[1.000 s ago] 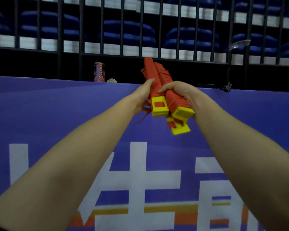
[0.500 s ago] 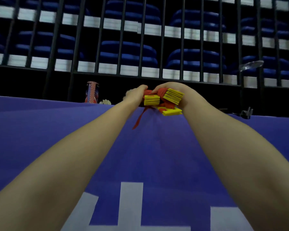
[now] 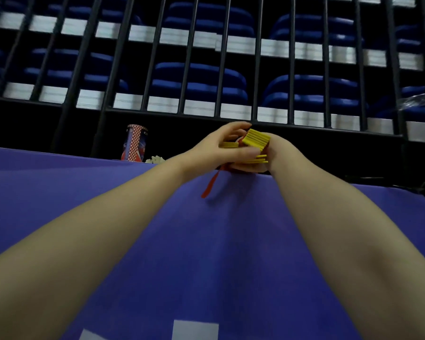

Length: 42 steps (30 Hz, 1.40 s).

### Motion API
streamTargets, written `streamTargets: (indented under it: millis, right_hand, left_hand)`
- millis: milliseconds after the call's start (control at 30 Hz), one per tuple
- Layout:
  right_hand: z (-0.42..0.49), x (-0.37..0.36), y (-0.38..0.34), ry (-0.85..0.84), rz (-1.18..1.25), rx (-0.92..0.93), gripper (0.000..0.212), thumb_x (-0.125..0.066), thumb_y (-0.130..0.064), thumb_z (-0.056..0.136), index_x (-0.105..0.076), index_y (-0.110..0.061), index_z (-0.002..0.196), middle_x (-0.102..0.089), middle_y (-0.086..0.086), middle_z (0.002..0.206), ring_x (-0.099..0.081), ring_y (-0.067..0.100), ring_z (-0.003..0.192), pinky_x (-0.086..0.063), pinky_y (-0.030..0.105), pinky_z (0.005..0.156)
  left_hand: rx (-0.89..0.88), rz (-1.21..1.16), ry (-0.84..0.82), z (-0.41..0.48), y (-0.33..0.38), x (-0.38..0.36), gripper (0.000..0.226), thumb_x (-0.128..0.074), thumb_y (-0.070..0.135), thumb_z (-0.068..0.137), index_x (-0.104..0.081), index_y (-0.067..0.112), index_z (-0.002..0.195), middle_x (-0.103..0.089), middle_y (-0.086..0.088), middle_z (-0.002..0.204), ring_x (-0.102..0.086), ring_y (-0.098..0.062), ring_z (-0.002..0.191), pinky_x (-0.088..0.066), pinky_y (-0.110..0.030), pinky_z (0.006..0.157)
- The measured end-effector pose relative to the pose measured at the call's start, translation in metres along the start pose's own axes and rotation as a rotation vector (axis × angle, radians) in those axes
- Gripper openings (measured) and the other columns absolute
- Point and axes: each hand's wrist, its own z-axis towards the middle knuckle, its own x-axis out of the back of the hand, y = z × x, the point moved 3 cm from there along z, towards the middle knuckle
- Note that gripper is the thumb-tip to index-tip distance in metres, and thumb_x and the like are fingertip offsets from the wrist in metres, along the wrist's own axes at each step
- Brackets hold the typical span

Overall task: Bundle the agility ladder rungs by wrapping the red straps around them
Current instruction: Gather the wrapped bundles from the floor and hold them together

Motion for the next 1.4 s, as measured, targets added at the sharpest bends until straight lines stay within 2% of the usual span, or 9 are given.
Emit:
streamTargets:
  millis: [200, 433, 700, 800, 933, 1067, 1200, 1300, 1400]
  right_hand:
    - [0.015, -0.014, 0.000, -0.123, -0.185, -0.180, 0.043, -0.044, -0.025, 0.100, -0.065, -0.008, 0.066, -0.064, 0.007, 0.048, -0.063, 0.016, 0.040, -0.050, 0.021, 0.048]
    - [0.031, -0.004, -0.003, -0.109, -0.642, -0.110, 0.028, -0.045, -0.018, 0.097, -0.053, -0.010, 0.071, -0.056, 0.010, 0.067, -0.050, 0.019, 0.065, -0.040, 0.029, 0.064]
    - [0.017, -0.006, -0.010, 0.129, -0.325, 0.187, 0.055, -0.040, -0.059, 0.090, -0.071, -0.013, 0.091, -0.068, 0.009, 0.101, -0.061, 0.025, 0.094, -0.045, 0.040, 0.085]
    - [0.019, -0.019, 0.009, 0.219, -0.685, 0.333, 0.042, -0.034, -0.046, 0.098, -0.060, -0.015, 0.085, -0.065, 0.008, 0.101, -0.054, 0.022, 0.086, -0.036, 0.032, 0.076]
    - [0.023, -0.019, 0.030, 0.329, -0.743, 0.424, 0.049, -0.026, -0.034, 0.105, -0.065, -0.006, 0.094, -0.060, 0.007, 0.089, -0.049, 0.018, 0.079, -0.030, 0.025, 0.072]
    - [0.031, -0.020, 0.032, 0.362, -0.782, 0.452, 0.048, -0.024, -0.031, 0.106, -0.063, -0.005, 0.097, -0.053, 0.004, 0.089, -0.044, 0.017, 0.081, -0.028, 0.025, 0.072]
    - [0.033, -0.020, 0.038, 0.365, -0.811, 0.411, 0.050, -0.023, -0.032, 0.106, -0.064, -0.004, 0.105, -0.054, 0.004, 0.092, -0.043, 0.017, 0.080, -0.029, 0.026, 0.072]
    - [0.034, -0.020, 0.041, 0.263, -0.738, 0.348, 0.051, -0.025, -0.040, 0.104, -0.063, -0.007, 0.108, -0.061, 0.012, 0.108, -0.051, 0.021, 0.085, -0.033, 0.029, 0.073]
    - [0.029, -0.016, 0.036, 0.217, -0.738, 0.300, 0.053, -0.027, -0.048, 0.101, -0.055, -0.009, 0.123, -0.054, 0.015, 0.127, -0.053, 0.032, 0.111, -0.041, 0.039, 0.093]
  left_hand:
    - [-0.183, 0.111, 0.114, 0.023, -0.031, 0.006, 0.067, -0.083, 0.014, 0.072, -0.052, 0.025, 0.130, -0.055, 0.005, 0.125, -0.056, 0.005, 0.107, -0.047, -0.011, 0.087]
    - [-0.242, 0.142, 0.132, 0.044, -0.059, 0.008, 0.058, -0.079, 0.009, 0.076, -0.053, 0.012, 0.129, -0.055, -0.005, 0.120, -0.055, 0.008, 0.096, -0.042, -0.006, 0.083]
    - [-0.133, 0.157, 0.078, 0.051, -0.079, -0.003, 0.053, -0.075, 0.006, 0.079, -0.050, 0.004, 0.127, -0.059, -0.012, 0.119, -0.061, -0.014, 0.098, -0.048, -0.010, 0.082]
    - [0.018, 0.345, 0.100, 0.059, -0.087, -0.006, 0.068, -0.081, 0.036, 0.071, -0.048, 0.009, 0.124, -0.059, -0.009, 0.119, -0.061, -0.023, 0.105, -0.050, -0.041, 0.093]
    - [0.304, 0.861, 0.265, 0.054, -0.093, -0.001, 0.088, -0.060, 0.082, 0.060, -0.051, 0.013, 0.114, -0.059, -0.004, 0.108, -0.056, -0.027, 0.103, -0.040, -0.043, 0.091]
    - [0.331, 0.835, 0.184, 0.055, -0.099, 0.000, 0.076, -0.053, 0.086, 0.064, -0.055, 0.016, 0.094, -0.057, 0.002, 0.083, -0.059, -0.022, 0.083, -0.044, -0.035, 0.074]
    - [0.333, 0.881, 0.176, 0.049, -0.092, -0.004, 0.067, -0.048, 0.082, 0.072, -0.055, 0.018, 0.090, -0.052, 0.005, 0.074, -0.055, -0.020, 0.081, -0.037, -0.037, 0.079]
    - [0.355, 0.893, 0.138, 0.044, -0.089, -0.006, 0.069, -0.050, 0.081, 0.071, -0.055, 0.018, 0.099, -0.054, 0.005, 0.081, -0.056, -0.022, 0.092, -0.030, -0.039, 0.090]
    - [0.391, 0.884, 0.057, 0.036, -0.086, -0.008, 0.091, -0.055, 0.077, 0.072, -0.038, 0.018, 0.139, -0.053, -0.003, 0.129, -0.045, -0.026, 0.125, -0.024, -0.042, 0.105]
